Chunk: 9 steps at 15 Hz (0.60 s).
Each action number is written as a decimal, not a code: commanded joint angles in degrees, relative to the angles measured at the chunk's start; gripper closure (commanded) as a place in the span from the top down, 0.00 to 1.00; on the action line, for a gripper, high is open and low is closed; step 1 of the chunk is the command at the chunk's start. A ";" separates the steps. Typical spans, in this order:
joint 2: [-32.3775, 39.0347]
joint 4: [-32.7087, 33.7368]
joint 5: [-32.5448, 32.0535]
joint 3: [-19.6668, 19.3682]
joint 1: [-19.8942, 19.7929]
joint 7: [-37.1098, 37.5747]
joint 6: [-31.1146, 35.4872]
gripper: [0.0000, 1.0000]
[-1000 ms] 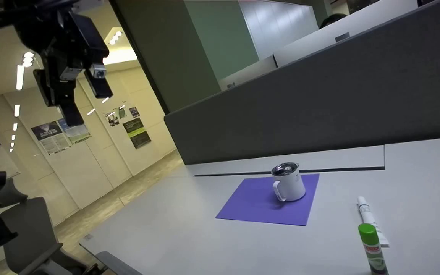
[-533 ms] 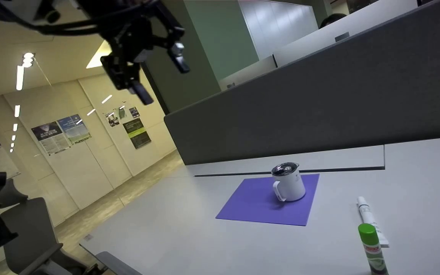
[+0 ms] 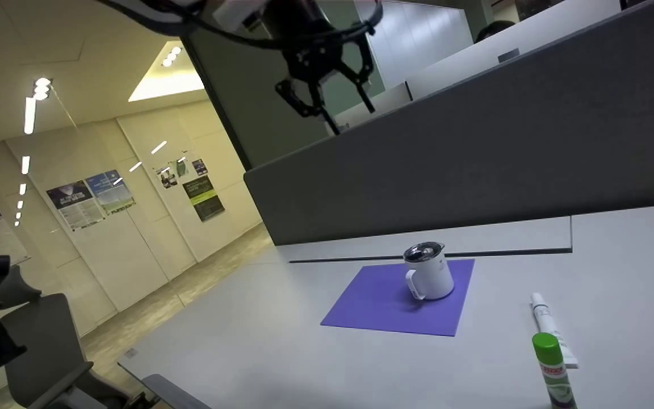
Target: Remove the silver lid from the top of the white mug
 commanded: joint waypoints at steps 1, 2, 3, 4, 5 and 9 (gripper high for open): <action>14.38 14.34 6.76 4.09 -2.46 -5.32 -2.73 0.27; 17.55 17.51 7.53 5.81 -3.34 -5.59 -3.27 0.19; 20.37 20.61 7.39 7.48 -4.14 -5.35 -4.14 0.13; 22.63 23.23 6.26 9.01 -4.79 -4.20 -5.18 0.07; 24.53 25.29 5.18 10.44 -5.21 -3.46 -6.27 0.01; 25.98 25.31 4.37 14.20 -6.93 -3.27 -7.63 0.00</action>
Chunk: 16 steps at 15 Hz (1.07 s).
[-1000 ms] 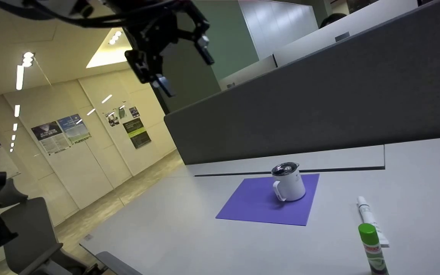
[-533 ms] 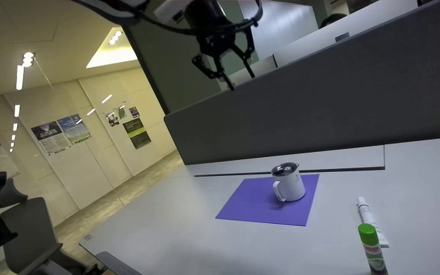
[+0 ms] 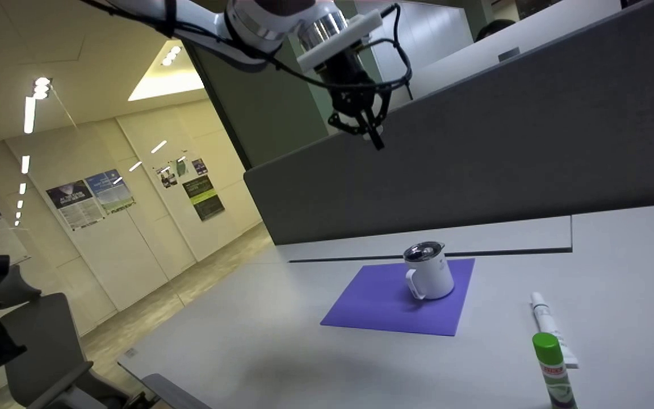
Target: Remove the silver lid from the top of the white mug
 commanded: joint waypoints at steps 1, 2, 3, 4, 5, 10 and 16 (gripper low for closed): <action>1.13 1.65 -1.17 3.03 -2.24 0.82 -1.93 0.00; 1.95 2.63 -1.46 3.31 -2.22 1.02 -2.75 0.00; 2.36 3.24 -1.55 3.39 -2.23 1.12 -3.20 0.00; 2.47 3.47 -1.56 3.38 -2.32 1.12 -3.38 0.00; 2.47 3.55 -1.56 3.35 -2.43 1.12 -3.41 0.00; 2.47 3.62 -1.57 3.33 -2.58 1.11 -3.45 0.00; 5.10 2.70 2.22 5.43 -5.15 0.60 2.17 0.00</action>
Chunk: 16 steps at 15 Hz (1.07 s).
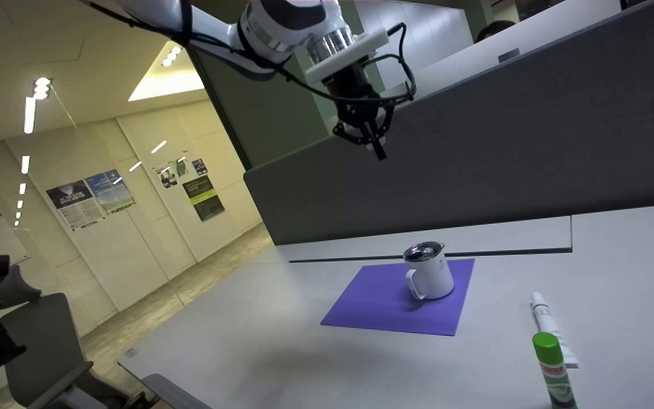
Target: Remove the silver lid from the top of the white mug
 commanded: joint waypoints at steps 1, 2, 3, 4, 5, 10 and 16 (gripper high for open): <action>2.33 -0.08 2.53 2.11 -2.72 -0.12 3.65 0.00; 3.30 0.06 3.14 2.47 -3.18 -0.22 4.26 0.00; 4.31 0.16 3.41 2.77 -3.55 -0.26 4.80 0.00; 5.30 0.19 3.91 3.21 -3.96 -0.61 5.51 0.00; 6.24 0.24 4.11 3.57 -4.28 -0.85 6.34 0.00; 9.42 -0.73 4.63 5.65 -5.46 -3.05 11.97 0.00; 14.31 0.28 5.73 8.07 -6.53 -5.51 14.97 0.00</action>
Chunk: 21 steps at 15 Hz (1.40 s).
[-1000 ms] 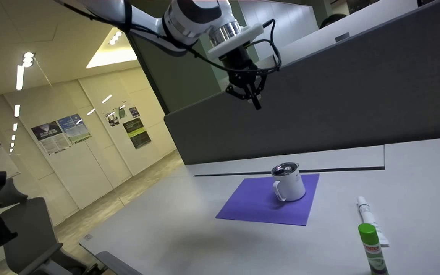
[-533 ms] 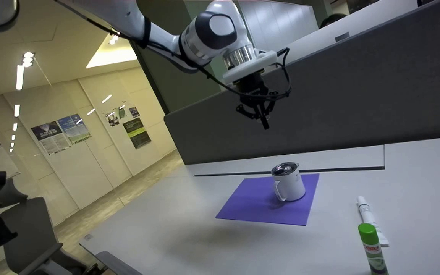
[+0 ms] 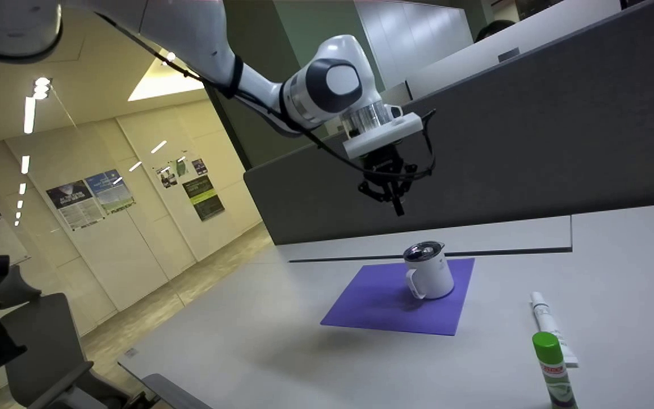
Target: Remove the silver lid from the top of the white mug
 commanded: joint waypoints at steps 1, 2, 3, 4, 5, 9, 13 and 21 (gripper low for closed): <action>2.38 0.68 0.95 1.70 -1.30 -1.94 0.67 0.00; 3.08 0.77 0.84 1.82 -1.34 -1.99 0.85 0.00; 3.84 0.83 0.69 1.89 -1.38 -1.99 1.35 0.00; 4.50 0.93 0.46 1.81 -1.31 -1.73 1.87 0.00; 5.23 1.13 0.39 1.75 -1.35 -1.59 2.27 0.00; 7.93 2.04 0.06 1.53 -1.68 -0.89 4.78 0.00; 10.48 3.71 -0.11 1.73 -2.01 -0.54 6.22 0.00; 13.17 6.80 -0.09 2.49 -2.09 -0.60 6.89 0.00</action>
